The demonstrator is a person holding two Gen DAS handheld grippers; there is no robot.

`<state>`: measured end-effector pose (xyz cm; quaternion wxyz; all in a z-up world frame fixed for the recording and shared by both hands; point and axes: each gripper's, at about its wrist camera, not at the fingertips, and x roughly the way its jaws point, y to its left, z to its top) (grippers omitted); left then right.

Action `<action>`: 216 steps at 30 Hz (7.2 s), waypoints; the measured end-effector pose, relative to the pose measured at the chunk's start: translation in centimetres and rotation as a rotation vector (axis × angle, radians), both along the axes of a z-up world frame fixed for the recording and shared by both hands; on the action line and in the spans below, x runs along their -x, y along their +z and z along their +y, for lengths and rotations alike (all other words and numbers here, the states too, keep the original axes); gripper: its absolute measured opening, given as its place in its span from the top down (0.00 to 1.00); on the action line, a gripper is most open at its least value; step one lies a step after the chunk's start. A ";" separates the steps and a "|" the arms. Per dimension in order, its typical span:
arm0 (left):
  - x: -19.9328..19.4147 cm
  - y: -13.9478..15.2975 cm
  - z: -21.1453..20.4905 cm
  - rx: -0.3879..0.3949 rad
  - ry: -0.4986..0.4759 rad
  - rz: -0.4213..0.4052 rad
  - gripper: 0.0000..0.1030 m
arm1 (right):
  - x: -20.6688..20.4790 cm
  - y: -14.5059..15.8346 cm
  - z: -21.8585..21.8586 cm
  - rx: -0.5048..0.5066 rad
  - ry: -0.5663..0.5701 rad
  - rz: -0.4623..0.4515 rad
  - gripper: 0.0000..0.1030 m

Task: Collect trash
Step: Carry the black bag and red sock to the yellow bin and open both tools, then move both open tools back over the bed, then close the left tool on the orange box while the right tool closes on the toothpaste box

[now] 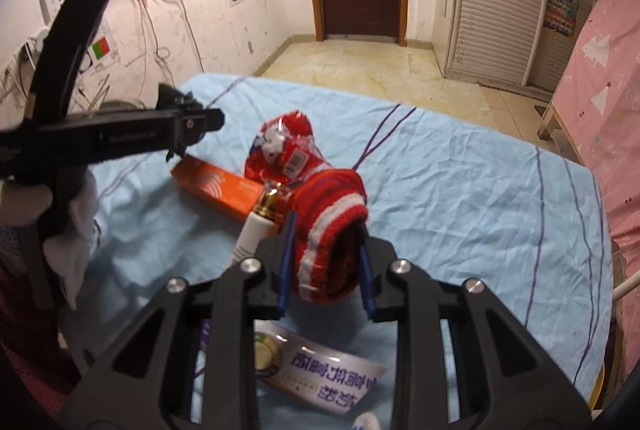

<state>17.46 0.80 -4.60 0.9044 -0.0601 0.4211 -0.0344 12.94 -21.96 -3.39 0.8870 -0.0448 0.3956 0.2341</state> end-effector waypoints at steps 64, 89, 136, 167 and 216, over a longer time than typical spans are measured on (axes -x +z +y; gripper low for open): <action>10.0 6.7 -31.5 -0.103 -0.551 -0.172 0.68 | 11.0 -0.5 -31.9 -0.265 -0.587 -0.139 0.75; 10.5 1.3 -43.9 -0.091 -0.751 -0.055 0.66 | 13.3 -4.5 -41.2 -0.386 -0.855 -0.116 0.45; 7.5 5.7 -20.2 -0.029 -0.416 -0.125 0.15 | 8.7 -0.6 -22.7 -0.259 -0.529 -0.084 0.14; 1.9 -0.7 -6.6 -0.128 -0.086 0.013 0.11 | 6.1 -1.5 -10.4 -0.142 -0.281 0.008 0.09; 2.5 -1.9 0.2 0.176 -0.107 0.023 0.17 | 5.2 -2.8 3.7 0.119 -0.064 0.128 0.06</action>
